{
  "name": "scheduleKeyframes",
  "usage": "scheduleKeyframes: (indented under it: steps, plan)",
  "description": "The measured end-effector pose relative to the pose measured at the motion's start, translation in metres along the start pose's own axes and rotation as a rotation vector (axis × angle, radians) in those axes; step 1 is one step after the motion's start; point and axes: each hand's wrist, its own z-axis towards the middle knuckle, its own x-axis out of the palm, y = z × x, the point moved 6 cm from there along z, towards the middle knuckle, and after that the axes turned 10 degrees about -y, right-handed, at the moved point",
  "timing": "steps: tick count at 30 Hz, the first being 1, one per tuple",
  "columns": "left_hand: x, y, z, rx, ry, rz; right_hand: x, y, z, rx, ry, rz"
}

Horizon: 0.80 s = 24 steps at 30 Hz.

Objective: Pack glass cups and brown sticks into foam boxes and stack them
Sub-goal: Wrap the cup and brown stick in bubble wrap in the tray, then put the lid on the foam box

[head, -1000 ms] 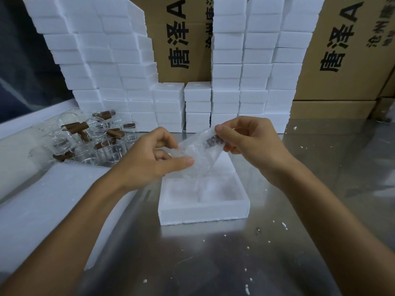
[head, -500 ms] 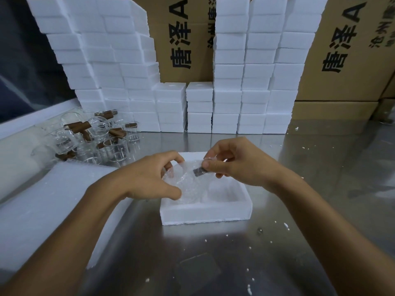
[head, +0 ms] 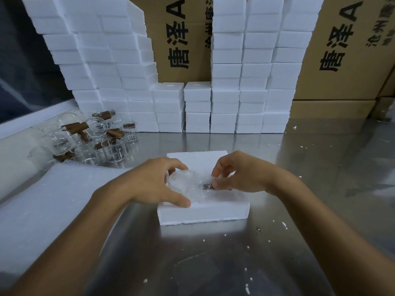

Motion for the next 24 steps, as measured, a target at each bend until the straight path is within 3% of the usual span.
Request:
scheduleKeyframes:
  steps: [10, 24]
  plan:
    - [0.0021, 0.0026, 0.0041, -0.001, -0.134, 0.013, 0.0044, -0.0089, 0.0051, -0.039, -0.154, 0.065]
    - [-0.0014, 0.0082, 0.0027, -0.097, -0.08, -0.159, 0.0092, -0.0092, 0.006, -0.042, -0.086, 0.048]
